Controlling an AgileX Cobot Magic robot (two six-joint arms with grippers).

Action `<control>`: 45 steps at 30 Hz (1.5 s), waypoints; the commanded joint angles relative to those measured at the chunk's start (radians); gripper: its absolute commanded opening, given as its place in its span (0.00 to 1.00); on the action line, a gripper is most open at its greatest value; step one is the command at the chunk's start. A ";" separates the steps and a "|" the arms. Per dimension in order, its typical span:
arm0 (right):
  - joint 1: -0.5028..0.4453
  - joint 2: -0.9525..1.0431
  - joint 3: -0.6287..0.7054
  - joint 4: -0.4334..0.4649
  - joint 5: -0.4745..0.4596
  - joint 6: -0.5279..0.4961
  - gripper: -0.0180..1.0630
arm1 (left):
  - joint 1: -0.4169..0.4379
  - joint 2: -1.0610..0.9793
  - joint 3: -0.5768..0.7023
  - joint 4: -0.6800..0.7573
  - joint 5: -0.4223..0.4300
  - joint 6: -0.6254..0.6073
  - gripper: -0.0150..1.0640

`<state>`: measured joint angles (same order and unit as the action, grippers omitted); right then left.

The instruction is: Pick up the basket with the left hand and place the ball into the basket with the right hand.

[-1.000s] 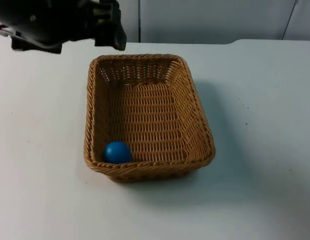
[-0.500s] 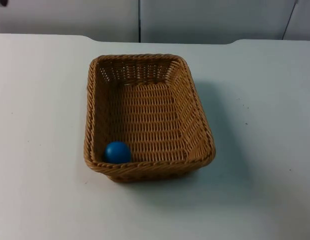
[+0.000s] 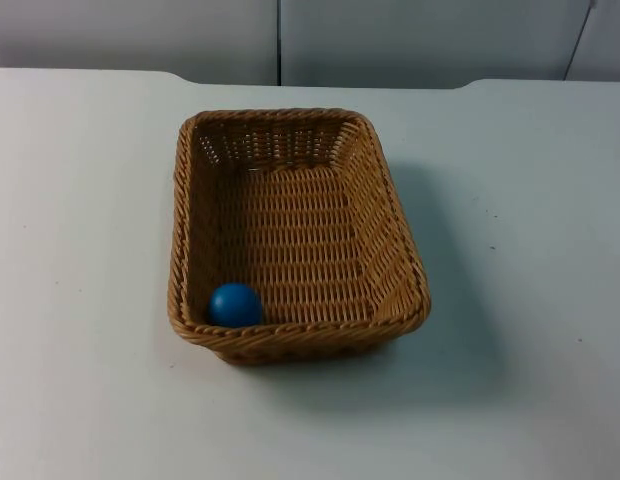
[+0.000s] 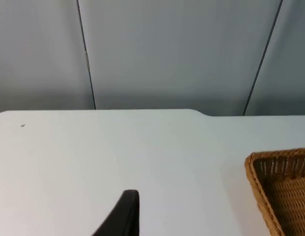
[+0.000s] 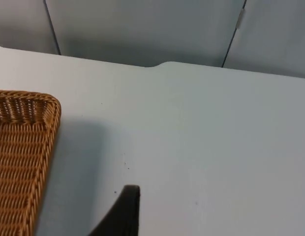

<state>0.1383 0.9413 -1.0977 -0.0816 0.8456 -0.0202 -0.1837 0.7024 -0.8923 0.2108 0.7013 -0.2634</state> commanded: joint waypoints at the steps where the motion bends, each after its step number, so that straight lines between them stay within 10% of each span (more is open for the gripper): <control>1: 0.005 -0.055 0.002 0.003 0.075 0.006 0.95 | 0.005 -0.093 0.042 0.004 0.087 -0.006 0.99; 12: 0.005 -0.241 0.002 0.001 0.220 0.088 0.95 | -0.060 -0.272 0.082 -0.153 0.117 0.284 0.99; 21: 0.104 -0.461 0.102 -0.040 0.376 0.083 0.95 | -0.078 -0.324 0.090 -0.188 0.229 0.281 0.99; 45: 0.137 -0.916 0.546 0.052 0.156 0.055 0.95 | -0.078 -0.645 0.359 -0.271 0.238 0.358 0.99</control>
<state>0.2726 0.0289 -0.5615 -0.0361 1.0212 0.0420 -0.2549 0.0658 -0.5397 -0.0511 0.9403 0.0899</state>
